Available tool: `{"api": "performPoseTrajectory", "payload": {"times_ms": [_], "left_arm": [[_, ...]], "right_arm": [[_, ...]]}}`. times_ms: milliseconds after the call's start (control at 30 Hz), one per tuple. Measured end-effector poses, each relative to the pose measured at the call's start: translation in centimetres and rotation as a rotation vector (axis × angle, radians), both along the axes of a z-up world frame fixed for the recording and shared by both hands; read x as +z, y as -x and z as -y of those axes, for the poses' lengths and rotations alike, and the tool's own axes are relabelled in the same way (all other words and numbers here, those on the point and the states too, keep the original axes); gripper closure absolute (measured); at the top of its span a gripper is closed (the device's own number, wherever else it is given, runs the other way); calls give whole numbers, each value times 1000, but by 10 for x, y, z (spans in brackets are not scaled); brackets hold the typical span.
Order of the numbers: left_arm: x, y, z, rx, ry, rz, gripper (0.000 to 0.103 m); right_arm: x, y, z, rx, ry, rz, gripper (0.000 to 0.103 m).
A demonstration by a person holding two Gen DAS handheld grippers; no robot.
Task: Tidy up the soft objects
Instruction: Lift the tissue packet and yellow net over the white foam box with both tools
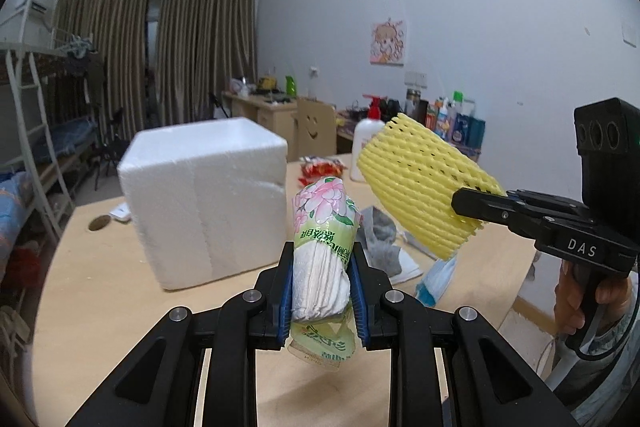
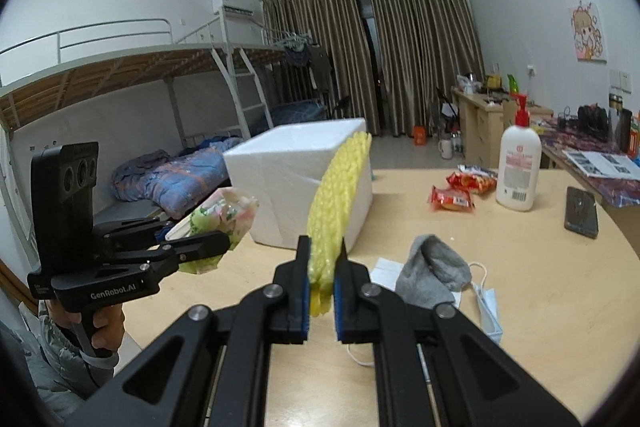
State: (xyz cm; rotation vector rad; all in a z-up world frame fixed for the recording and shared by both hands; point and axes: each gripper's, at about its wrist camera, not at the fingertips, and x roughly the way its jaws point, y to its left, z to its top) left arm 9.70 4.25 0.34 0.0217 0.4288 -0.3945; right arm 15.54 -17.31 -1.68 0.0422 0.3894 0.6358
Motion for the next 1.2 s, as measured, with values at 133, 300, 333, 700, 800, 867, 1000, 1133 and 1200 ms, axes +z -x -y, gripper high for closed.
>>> {"api": "performPoseTrajectory", "payload": {"times_ms": [133, 300, 333, 700, 800, 867, 1000, 1133, 1200], "left_arm": [[14, 20, -5, 41, -5, 38, 77], [29, 43, -7, 73, -4, 82, 77], [32, 47, -8, 87, -8, 93, 77], [60, 71, -21, 170, -4, 167, 77], [65, 73, -25, 199, -8, 177, 77], [68, 74, -28, 210, -1, 180, 77], [72, 74, -32, 225, 3, 187, 77], [76, 68, -35, 237, 4, 185, 77], [77, 65, -34, 244, 5, 181, 77]], "right_arm": [[12, 12, 0, 12, -12, 39, 91], [23, 27, -1, 33, -24, 82, 91], [24, 28, 0, 38, -27, 87, 91], [43, 46, -8, 82, -38, 166, 91], [47, 47, -11, 95, -39, 183, 91], [49, 47, -13, 103, -39, 194, 91], [52, 45, -18, 116, -37, 203, 91], [56, 37, -22, 125, -36, 203, 91], [59, 35, -25, 128, -35, 204, 91]]}}
